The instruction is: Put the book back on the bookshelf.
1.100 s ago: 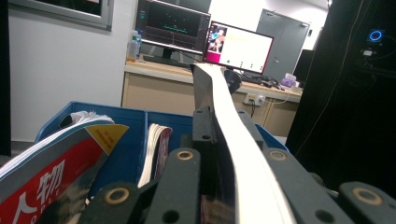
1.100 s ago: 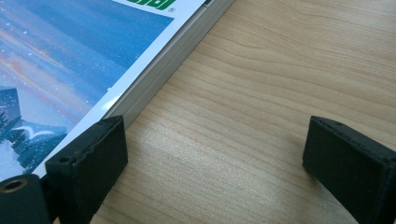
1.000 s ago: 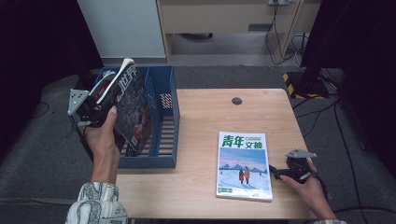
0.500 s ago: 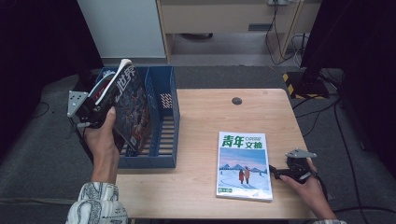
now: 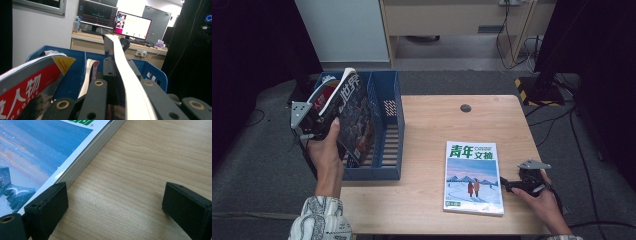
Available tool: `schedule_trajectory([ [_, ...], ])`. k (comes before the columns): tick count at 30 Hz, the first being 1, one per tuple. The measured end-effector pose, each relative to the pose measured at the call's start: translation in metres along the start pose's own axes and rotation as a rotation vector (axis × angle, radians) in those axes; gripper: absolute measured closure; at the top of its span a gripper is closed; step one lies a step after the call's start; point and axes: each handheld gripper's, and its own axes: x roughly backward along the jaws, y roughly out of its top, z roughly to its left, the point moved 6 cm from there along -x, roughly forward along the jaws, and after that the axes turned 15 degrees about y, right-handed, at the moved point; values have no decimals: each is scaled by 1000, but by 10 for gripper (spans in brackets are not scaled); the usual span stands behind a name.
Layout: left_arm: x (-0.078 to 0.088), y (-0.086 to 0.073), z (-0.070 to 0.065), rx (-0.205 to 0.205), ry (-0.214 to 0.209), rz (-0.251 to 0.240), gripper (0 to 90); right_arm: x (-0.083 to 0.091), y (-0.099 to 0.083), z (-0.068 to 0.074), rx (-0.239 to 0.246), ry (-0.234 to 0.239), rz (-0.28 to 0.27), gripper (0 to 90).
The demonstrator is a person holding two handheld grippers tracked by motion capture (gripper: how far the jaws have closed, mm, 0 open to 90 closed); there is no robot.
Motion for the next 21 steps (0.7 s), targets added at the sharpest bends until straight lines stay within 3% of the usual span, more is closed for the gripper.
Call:
schedule_trajectory([
  [10, -2, -15, -2, 1, -19, 6, 822, 0, 0, 0, 0, 0, 0, 68],
  [21, -3, -28, 4, 5, -5, 23, 822, 0, 0, 0, 0, -1, 0, 68],
])
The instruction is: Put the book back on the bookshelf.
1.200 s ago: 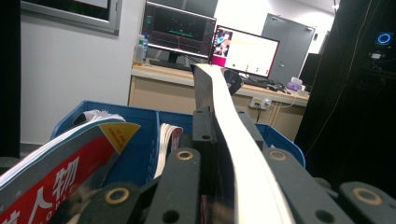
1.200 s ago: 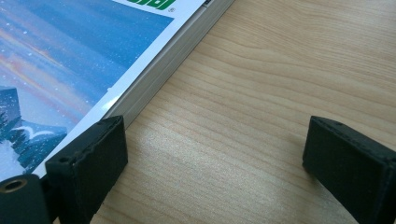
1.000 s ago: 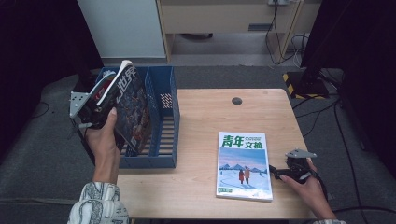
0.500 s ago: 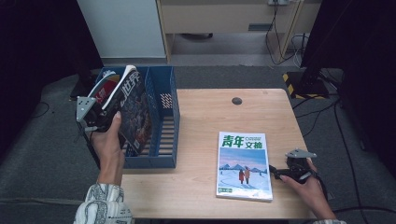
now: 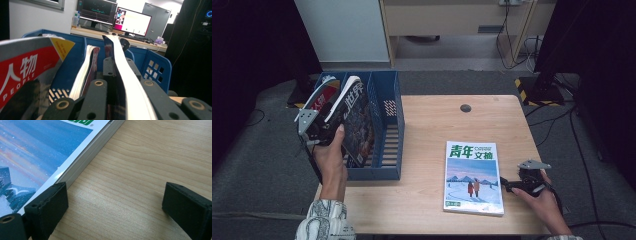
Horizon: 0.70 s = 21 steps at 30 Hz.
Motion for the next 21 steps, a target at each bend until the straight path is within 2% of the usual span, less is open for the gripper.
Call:
schedule_trajectory([
  [21, -6, -20, -5, 7, 4, 23, 819, 0, 0, 0, -4, -1, 0, 68],
])
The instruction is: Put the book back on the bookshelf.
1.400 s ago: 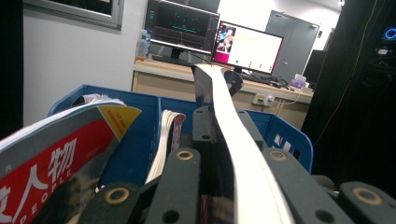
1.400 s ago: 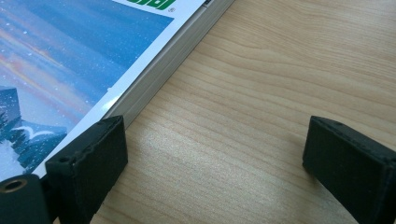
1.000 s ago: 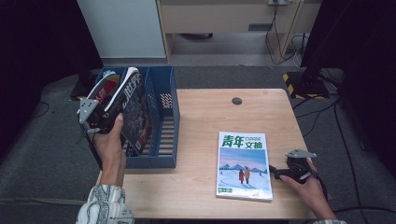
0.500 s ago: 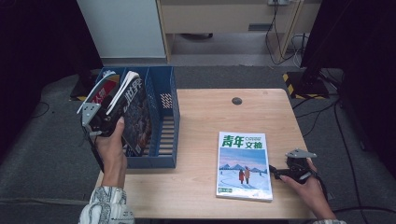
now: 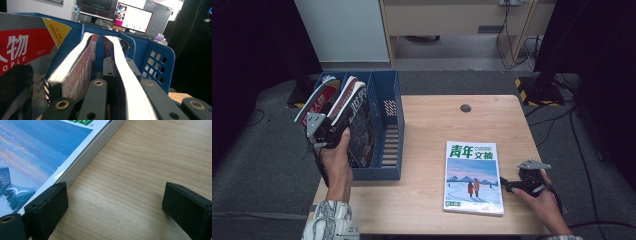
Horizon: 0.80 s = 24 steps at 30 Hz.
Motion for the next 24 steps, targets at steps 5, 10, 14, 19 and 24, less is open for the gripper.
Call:
schedule_trajectory([
  [5, -3, 2, 1, -7, 7, -8, 819, 0, 0, 0, 2, 0, 0, 68],
  [10, -5, 5, -2, -6, 12, -20, 818, 0, 0, 0, -1, 0, 0, 68],
  [14, -9, 5, -4, -2, 20, -21, 819, 0, 0, 0, -2, -5, -4, 68],
  [19, -9, -1, -4, 20, 29, -18, 819, 0, 0, 0, -3, -5, -4, 68],
  [24, -9, -6, -5, 12, 19, -18, 817, 0, 0, 0, -3, -5, -4, 68],
])
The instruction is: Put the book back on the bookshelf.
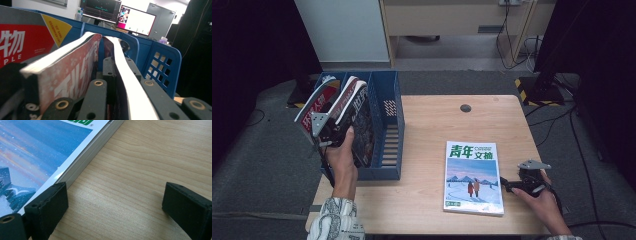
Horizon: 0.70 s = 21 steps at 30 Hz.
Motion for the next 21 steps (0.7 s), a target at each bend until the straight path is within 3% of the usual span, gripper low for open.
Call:
schedule_trajectory([
  [21, -14, 2, -14, 0, 5, -16, 813, 0, 0, 0, 0, 0, 0, 68],
])
